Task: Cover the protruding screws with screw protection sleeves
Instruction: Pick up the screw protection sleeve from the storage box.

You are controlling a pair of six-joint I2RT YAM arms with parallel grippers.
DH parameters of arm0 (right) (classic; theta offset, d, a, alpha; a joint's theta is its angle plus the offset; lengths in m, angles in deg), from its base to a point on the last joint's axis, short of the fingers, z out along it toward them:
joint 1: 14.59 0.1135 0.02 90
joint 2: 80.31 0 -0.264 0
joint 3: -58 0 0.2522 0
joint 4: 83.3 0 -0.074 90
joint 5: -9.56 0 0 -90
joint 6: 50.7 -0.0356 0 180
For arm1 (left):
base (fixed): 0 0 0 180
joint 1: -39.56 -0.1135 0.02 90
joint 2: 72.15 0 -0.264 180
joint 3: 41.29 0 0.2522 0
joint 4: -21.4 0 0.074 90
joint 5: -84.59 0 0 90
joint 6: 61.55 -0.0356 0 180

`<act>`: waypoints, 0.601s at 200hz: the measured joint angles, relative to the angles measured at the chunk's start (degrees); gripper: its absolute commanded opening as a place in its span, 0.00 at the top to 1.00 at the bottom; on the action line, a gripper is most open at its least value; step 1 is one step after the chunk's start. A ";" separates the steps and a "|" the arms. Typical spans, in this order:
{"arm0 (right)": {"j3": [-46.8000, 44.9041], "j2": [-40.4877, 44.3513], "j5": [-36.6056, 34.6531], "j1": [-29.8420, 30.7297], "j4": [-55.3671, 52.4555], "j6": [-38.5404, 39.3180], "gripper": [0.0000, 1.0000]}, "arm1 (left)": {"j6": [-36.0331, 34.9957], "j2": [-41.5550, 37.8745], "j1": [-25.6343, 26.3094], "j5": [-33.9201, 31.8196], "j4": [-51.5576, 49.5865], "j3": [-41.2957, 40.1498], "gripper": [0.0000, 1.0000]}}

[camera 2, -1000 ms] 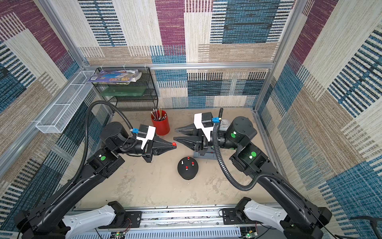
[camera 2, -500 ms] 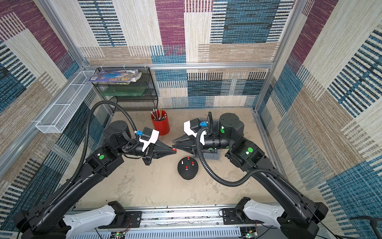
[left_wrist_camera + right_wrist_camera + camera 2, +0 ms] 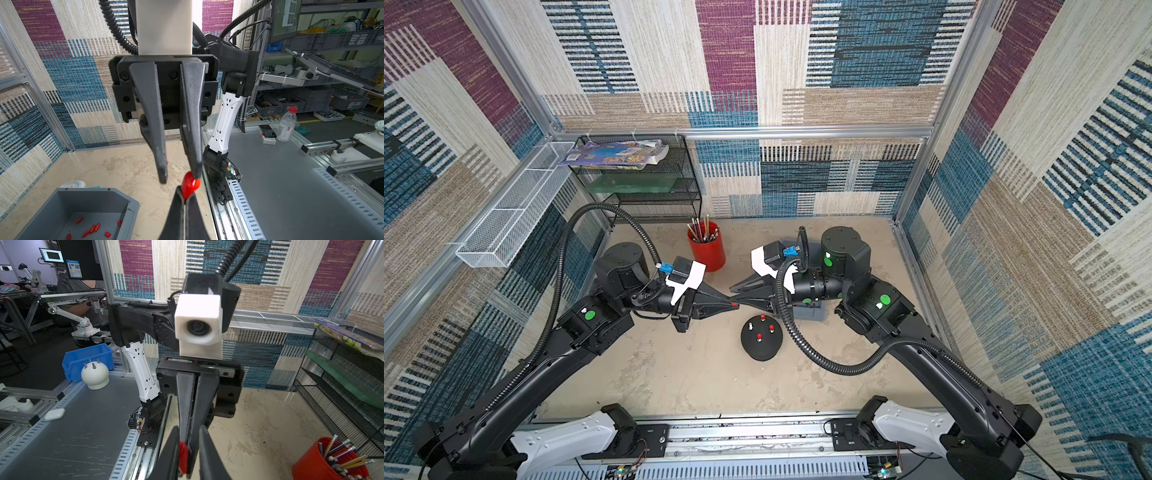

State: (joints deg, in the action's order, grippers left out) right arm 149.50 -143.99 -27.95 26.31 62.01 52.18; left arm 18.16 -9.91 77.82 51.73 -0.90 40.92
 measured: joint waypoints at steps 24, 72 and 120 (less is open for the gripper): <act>0.02 0.02 0.00 0.00 -0.37 0.22 0.74 | 0.04 0.02 -0.13 0.02 0.04 -0.04 1.00; -0.02 1.01 -0.24 0.00 -0.79 0.20 0.74 | 0.09 0.11 -0.15 0.17 0.52 -0.31 1.00; 0.33 0.09 -0.24 0.00 -1.18 0.50 0.81 | 0.17 0.13 -0.26 0.20 1.25 -0.37 1.00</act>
State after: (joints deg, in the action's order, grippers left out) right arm 149.82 -143.91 -28.19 26.31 60.83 52.69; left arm 18.34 -9.78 77.56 51.93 0.34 40.55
